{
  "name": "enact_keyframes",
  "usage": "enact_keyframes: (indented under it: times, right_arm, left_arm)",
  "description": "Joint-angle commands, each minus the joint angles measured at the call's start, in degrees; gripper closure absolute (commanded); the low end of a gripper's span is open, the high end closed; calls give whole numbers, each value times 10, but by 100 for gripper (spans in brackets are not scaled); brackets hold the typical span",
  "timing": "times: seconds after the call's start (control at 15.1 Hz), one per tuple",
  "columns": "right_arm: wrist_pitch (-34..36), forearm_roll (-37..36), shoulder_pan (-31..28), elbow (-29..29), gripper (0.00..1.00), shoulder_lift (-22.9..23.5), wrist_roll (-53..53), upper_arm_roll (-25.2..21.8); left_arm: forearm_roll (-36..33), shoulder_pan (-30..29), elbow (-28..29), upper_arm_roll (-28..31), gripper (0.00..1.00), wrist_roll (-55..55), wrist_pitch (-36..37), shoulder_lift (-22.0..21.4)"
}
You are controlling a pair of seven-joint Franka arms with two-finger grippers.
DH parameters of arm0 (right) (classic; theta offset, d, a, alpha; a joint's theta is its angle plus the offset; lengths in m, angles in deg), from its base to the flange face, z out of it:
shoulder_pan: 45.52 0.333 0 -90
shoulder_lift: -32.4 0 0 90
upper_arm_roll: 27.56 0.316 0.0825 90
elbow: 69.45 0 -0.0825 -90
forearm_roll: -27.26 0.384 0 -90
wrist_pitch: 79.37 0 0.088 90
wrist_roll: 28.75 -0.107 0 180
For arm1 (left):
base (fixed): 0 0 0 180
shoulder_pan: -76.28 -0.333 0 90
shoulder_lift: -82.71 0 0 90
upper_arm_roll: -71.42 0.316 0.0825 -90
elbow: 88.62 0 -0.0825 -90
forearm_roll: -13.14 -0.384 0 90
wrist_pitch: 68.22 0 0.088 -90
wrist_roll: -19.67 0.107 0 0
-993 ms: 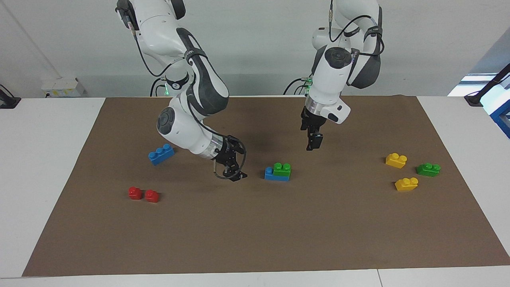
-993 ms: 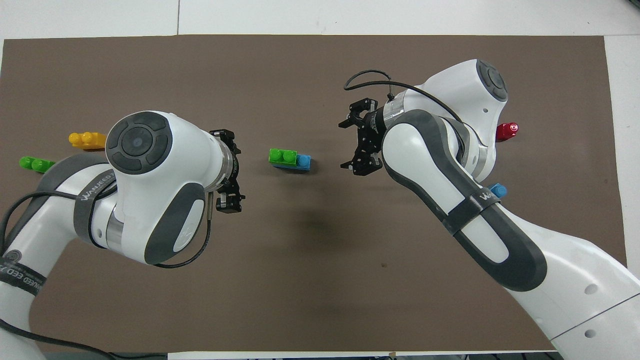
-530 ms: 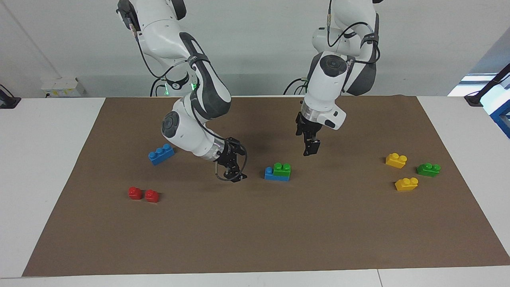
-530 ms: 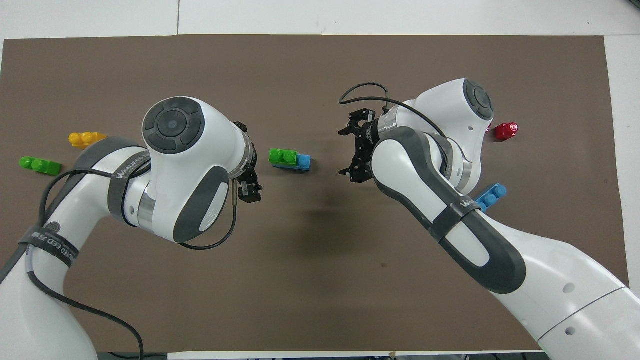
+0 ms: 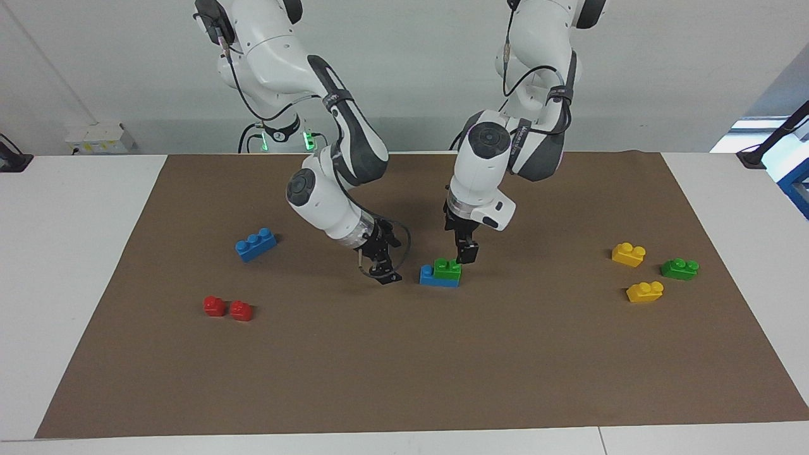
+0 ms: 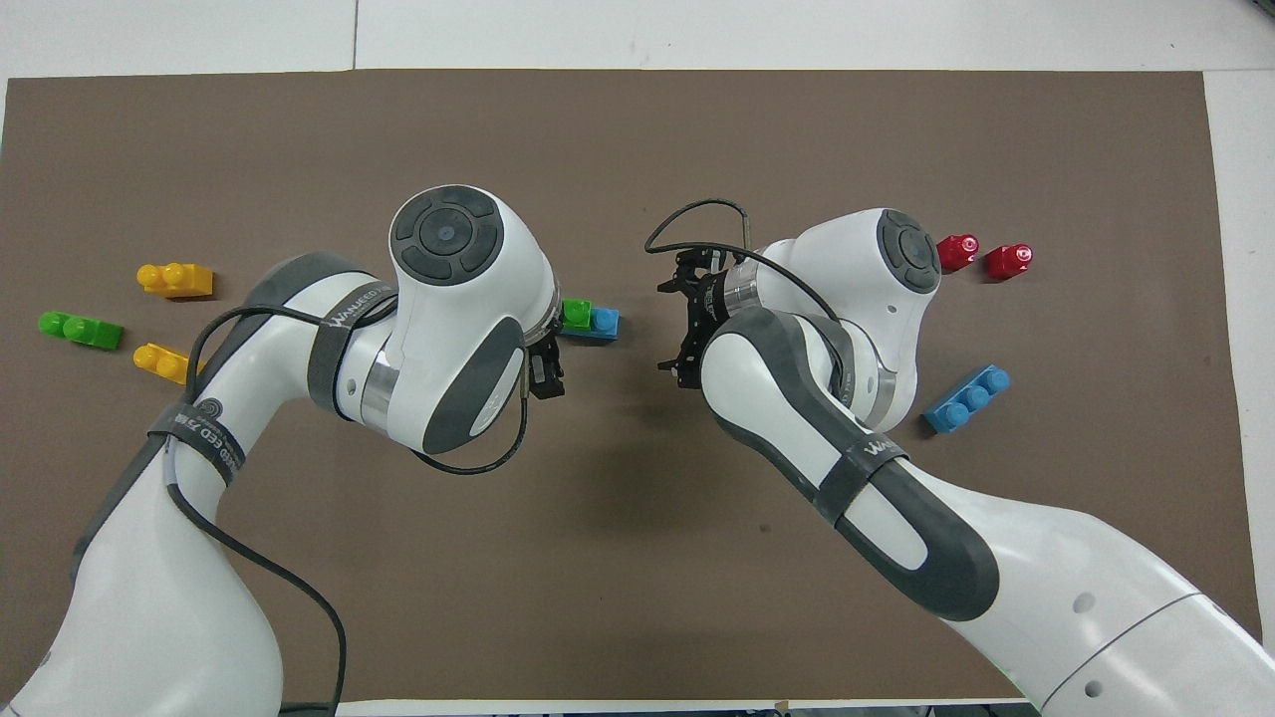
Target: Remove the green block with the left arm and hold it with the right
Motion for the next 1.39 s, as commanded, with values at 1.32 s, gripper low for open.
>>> enact_keyframes:
  times: [1.32]
  right_arm:
    - [-155,69,82,5,1,61,-25,0]
  left_arm:
    - [-8,0,-13,8,0,-5,-45,25]
